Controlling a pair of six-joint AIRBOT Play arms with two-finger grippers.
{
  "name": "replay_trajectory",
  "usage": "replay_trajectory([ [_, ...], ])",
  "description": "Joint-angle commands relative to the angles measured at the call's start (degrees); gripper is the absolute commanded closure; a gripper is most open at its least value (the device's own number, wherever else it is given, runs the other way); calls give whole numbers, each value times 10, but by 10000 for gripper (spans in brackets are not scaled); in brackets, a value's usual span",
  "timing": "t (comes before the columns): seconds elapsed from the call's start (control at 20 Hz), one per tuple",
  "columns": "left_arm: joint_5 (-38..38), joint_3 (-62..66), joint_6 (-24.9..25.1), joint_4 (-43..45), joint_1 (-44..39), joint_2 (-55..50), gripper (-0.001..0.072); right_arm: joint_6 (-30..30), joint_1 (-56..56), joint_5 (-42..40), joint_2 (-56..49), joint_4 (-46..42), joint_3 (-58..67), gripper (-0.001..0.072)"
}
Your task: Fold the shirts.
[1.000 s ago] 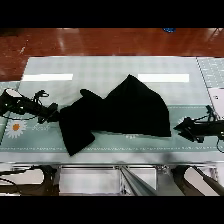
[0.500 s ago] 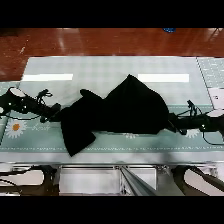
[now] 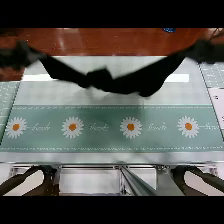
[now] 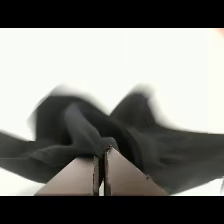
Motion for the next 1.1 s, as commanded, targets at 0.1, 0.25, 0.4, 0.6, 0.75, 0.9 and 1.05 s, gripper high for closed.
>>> replay_trajectory([
  [0.1, 96, 180, -9, -18, 16, 143, 685, 42, 3, 42, 26, -79, 330, 689],
  [0.25, 91, 197, -19, 86, 46, 228, 685, 18, 3, 39, 101, -103, 338, 690],
  [0.4, 63, 197, -31, 203, 78, 313, 685, 24, 3, 57, 173, -116, 338, 690],
  [0.6, 9, 197, -32, 337, 95, 409, 685, 71, 3, 103, 247, -195, 338, 689],
  [0.75, -35, 196, -56, 417, 87, 443, 685, 101, 3, 129, 294, -265, 317, 689],
  [0.9, -48, 196, -67, 460, 27, 448, 685, 115, 3, 158, 326, -311, 265, 690],
  [1.05, -123, 179, -96, 469, -7, 417, 684, 120, 3, 185, 327, -284, 184, 689],
])
